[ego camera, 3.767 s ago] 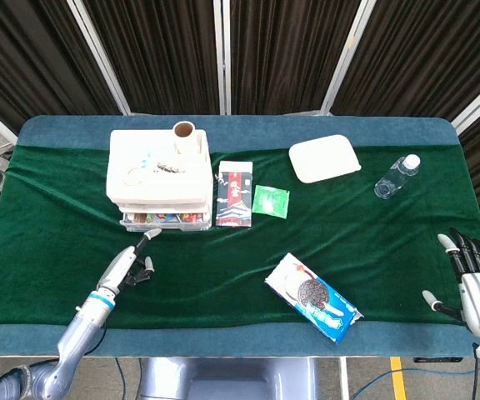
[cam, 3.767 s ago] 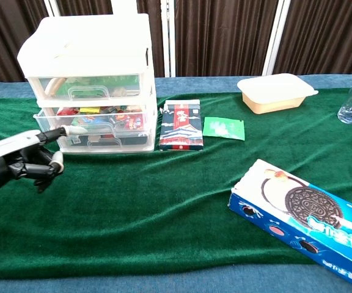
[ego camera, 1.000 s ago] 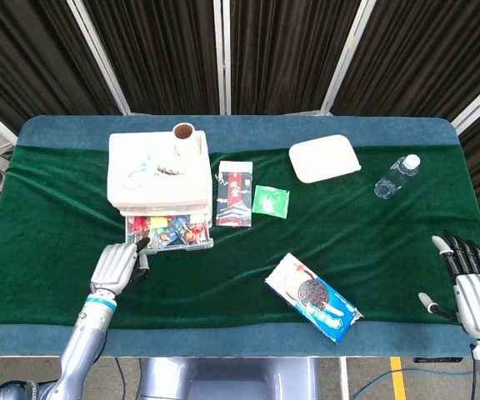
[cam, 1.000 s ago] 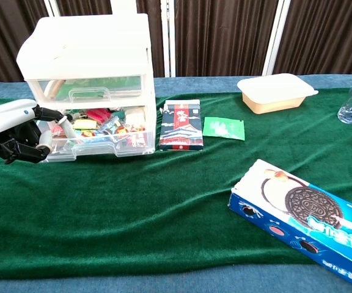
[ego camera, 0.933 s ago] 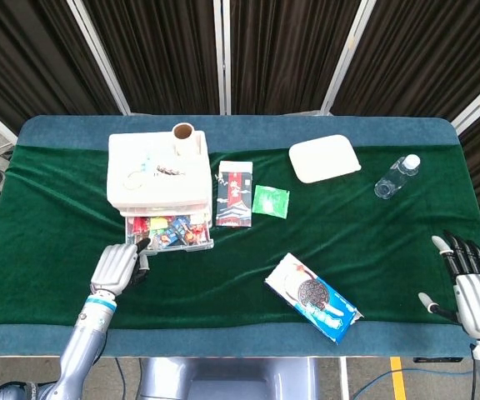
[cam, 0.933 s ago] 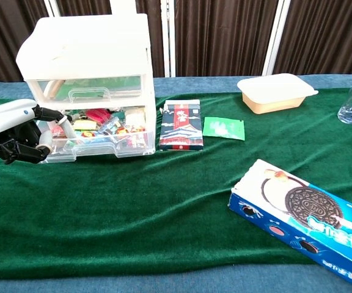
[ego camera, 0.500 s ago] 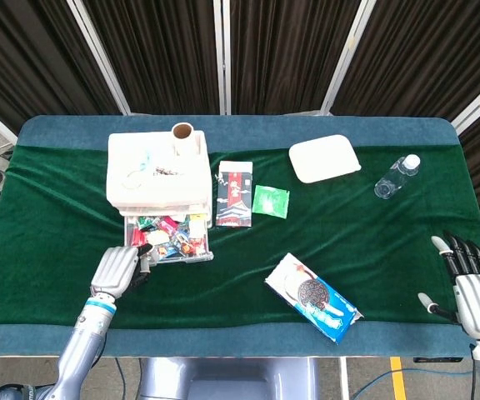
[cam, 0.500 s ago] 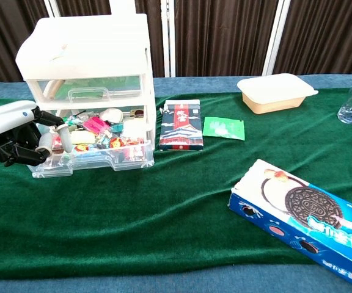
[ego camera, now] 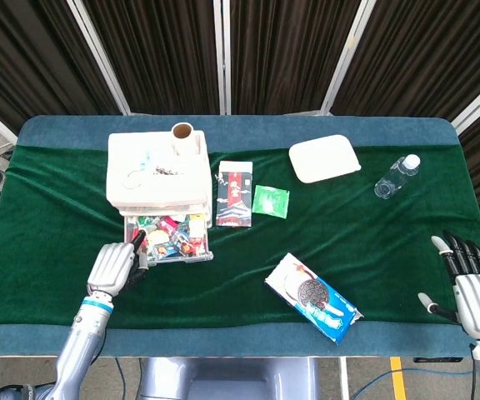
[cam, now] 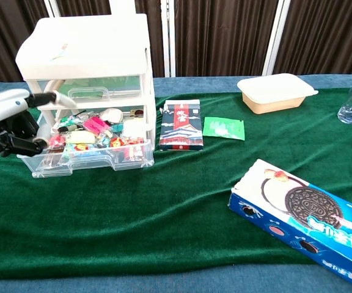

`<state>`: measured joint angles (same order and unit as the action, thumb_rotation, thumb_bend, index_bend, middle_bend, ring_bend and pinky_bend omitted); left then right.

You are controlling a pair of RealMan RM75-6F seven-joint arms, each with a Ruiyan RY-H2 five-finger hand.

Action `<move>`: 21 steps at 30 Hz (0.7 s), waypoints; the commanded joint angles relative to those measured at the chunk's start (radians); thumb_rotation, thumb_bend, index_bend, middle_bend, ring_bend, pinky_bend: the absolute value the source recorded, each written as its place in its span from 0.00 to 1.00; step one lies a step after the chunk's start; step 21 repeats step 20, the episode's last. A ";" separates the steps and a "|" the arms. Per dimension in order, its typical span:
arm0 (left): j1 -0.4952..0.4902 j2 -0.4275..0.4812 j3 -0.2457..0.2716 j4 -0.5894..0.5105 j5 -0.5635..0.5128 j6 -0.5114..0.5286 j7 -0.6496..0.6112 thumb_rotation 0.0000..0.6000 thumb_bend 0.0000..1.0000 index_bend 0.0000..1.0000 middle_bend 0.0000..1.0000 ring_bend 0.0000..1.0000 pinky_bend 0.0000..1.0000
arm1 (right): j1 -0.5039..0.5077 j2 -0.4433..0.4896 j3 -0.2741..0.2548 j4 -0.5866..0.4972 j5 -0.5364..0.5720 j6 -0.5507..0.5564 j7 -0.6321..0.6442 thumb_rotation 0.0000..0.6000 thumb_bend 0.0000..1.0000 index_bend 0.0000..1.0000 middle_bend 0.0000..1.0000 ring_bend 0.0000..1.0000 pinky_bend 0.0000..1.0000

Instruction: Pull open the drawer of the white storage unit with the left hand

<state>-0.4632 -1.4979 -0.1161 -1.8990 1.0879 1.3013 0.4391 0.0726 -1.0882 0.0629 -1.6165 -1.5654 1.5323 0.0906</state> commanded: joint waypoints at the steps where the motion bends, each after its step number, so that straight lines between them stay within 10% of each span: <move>1: 0.021 0.013 0.014 0.004 0.066 0.038 -0.026 1.00 0.52 0.05 0.94 0.82 0.74 | 0.001 0.000 0.000 0.001 0.001 -0.001 0.000 1.00 0.08 0.06 0.00 0.00 0.05; 8: 0.137 0.129 0.140 0.016 0.324 0.177 -0.159 1.00 0.37 0.05 0.70 0.61 0.57 | 0.001 -0.004 0.003 0.007 0.005 0.000 -0.006 1.00 0.08 0.06 0.00 0.00 0.04; 16: 0.243 0.197 0.223 0.178 0.486 0.296 -0.294 1.00 0.28 0.02 0.02 0.01 0.06 | 0.006 -0.026 -0.001 0.024 -0.005 -0.005 -0.050 1.00 0.08 0.06 0.00 0.00 0.00; 21: 0.283 0.188 0.194 0.294 0.486 0.357 -0.160 1.00 0.08 0.00 0.00 0.00 0.00 | 0.011 -0.044 -0.004 0.043 -0.017 -0.004 -0.091 1.00 0.07 0.05 0.00 0.00 0.00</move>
